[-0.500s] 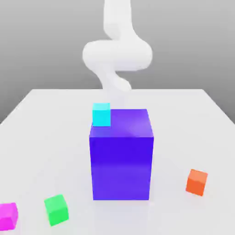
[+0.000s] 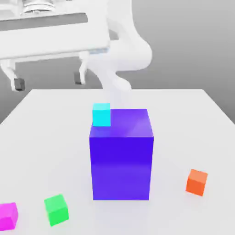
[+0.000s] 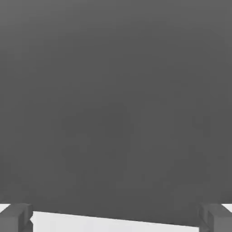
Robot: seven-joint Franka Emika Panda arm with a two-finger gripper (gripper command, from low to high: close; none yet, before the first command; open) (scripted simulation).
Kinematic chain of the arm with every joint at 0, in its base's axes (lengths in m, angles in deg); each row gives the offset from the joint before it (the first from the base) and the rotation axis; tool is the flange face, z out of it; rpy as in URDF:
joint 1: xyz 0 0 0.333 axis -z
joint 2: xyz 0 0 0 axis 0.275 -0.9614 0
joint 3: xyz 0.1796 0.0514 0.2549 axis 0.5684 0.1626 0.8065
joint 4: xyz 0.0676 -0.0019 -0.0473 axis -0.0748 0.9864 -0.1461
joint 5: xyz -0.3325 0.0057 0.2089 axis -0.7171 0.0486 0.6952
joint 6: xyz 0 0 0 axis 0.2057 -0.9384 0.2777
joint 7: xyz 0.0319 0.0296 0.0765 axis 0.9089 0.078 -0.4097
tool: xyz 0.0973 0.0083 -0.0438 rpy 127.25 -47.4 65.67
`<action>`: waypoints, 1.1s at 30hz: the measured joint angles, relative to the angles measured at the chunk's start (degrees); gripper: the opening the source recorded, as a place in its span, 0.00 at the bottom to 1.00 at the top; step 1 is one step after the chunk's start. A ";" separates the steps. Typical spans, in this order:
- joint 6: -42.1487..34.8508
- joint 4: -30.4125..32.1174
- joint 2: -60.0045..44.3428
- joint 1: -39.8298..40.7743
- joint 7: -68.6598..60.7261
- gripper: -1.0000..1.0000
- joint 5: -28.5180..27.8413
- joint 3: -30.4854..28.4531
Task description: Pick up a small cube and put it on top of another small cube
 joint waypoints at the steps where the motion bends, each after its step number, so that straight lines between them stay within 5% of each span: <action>1: 0.39 -0.13 -2.13 0.28 -1.92 0.50 1.08 -0.63; 9: 4.00 -1.04 -18.50 5.80 -15.40 0.50 7.10 -2.25; 17: 9.33 -1.52 -32.73 11.41 -24.18 0.50 6.40 -3.65; 21: 14.98 -3.45 -41.02 15.49 -28.11 0.50 10.55 0.66; 22: 15.84 -3.76 -42.21 16.15 -28.64 0.00 11.25 1.46; 28: 16.15 -3.93 -42.81 16.48 -28.93 0.00 11.64 1.86; 33: 10.69 -1.41 -34.67 12.48 -25.79 0.00 6.16 -2.98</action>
